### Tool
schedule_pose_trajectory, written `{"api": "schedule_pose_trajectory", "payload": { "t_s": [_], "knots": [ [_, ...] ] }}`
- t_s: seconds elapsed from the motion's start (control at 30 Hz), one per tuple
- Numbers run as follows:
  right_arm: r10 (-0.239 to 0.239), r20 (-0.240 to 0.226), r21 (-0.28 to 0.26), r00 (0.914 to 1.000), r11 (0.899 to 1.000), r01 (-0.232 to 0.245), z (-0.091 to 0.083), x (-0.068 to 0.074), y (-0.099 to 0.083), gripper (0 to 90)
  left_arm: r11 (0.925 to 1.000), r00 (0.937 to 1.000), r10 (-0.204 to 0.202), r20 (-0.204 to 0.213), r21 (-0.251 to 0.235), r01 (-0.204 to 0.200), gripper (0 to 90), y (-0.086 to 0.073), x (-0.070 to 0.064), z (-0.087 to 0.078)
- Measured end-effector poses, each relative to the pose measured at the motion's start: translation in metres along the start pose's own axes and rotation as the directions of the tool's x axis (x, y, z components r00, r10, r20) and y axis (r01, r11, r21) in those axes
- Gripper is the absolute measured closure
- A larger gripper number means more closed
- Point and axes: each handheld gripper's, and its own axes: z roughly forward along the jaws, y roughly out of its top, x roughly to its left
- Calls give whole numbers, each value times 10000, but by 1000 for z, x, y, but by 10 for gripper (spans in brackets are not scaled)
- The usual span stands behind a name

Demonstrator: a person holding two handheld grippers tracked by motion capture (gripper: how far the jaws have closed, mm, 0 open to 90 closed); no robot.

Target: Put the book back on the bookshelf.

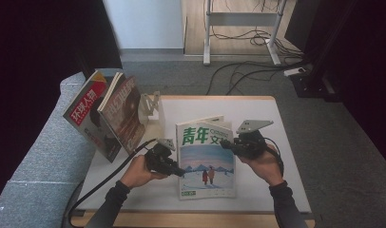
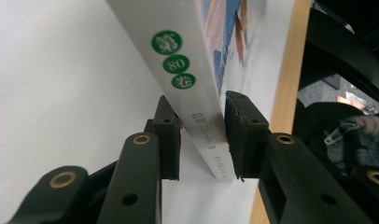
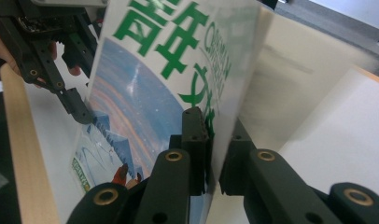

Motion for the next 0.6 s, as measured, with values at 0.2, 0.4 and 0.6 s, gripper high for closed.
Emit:
{"api": "schedule_pose_trajectory", "payload": {
  "t_s": [0.2, 0.4, 0.6],
  "knots": [
    [-96, 42, 43, 9999, 9999, 96, 0, 2, 2, 853, 9995, 9995, 329, 22, -14, -329, 686, 0, -3, -1],
    [-365, 312, 182, 9988, 9992, 360, 1, 3, 9, 852, 9941, 9940, 1082, -160, -46, -1083, 693, 3, -3, -7],
    [-427, 374, -170, 9984, 9989, 434, -3, 4, 19, 852, 9877, 9806, 1509, -1247, -214, -1548, 713, 4, 1, -17]
  ]
}}
